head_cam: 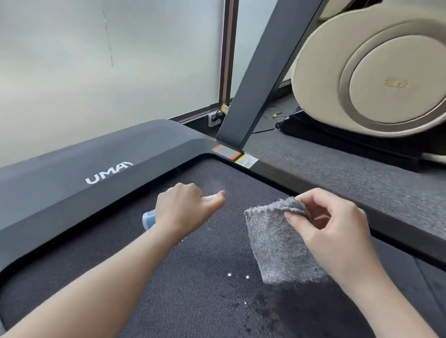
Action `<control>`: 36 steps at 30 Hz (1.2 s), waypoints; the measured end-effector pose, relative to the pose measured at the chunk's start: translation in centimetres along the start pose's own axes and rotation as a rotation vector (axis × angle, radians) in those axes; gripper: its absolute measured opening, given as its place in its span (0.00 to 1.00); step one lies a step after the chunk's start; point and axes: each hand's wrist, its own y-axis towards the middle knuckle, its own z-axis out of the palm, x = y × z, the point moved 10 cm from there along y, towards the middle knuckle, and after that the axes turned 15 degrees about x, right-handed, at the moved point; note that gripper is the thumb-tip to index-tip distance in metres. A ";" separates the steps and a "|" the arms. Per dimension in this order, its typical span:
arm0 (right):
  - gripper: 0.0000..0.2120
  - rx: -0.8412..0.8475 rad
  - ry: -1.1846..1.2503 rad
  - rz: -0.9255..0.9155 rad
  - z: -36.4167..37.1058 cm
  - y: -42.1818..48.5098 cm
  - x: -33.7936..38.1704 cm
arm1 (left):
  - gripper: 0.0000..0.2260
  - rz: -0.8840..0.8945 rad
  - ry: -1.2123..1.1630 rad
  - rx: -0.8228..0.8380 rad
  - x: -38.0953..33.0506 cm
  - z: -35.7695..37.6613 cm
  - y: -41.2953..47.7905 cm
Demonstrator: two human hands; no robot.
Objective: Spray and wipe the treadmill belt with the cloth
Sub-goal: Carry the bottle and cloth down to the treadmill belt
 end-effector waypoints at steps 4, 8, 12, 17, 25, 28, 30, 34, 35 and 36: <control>0.07 -0.031 0.004 0.011 -0.9 -0.5 -0.7 | 0.27 0.015 0.021 0.022 -1.2 1.3 0.4; 0.08 -0.049 -0.002 0.021 -1.5 -0.9 -1.4 | 0.30 0.032 0.043 0.098 -2.2 2.0 1.0; 0.08 -0.059 -0.012 0.045 -1.6 -1.7 -1.8 | 0.29 0.069 0.040 0.103 -3.5 2.2 -0.1; 0.07 -0.089 -0.029 0.053 -2.3 -2.8 -0.9 | 0.29 0.086 0.023 0.139 -2.6 2.7 -2.5; 0.05 -0.076 -0.046 0.062 -2.1 -5.4 1.1 | 0.30 0.067 0.023 0.239 1.0 0.9 -9.0; 0.04 -0.069 -0.052 0.066 -1.6 -6.5 1.9 | 0.28 0.096 0.089 0.183 3.0 -0.5 -12.5; 0.05 -0.070 -0.068 0.065 -1.0 -7.0 2.6 | 0.28 0.101 0.112 0.217 4.4 -0.8 -14.1; 0.07 -0.065 -0.071 0.062 0.4 -7.8 3.8 | 0.32 0.075 0.187 0.258 6.3 -2.0 -16.4; 0.06 -0.058 -0.070 0.060 0.8 -8.0 4.0 | 0.32 0.069 0.201 0.248 6.8 -2.4 -16.9; 0.06 -0.051 -0.068 0.058 1.2 -8.2 4.2 | 0.32 0.063 0.213 0.228 7.3 -2.8 -17.6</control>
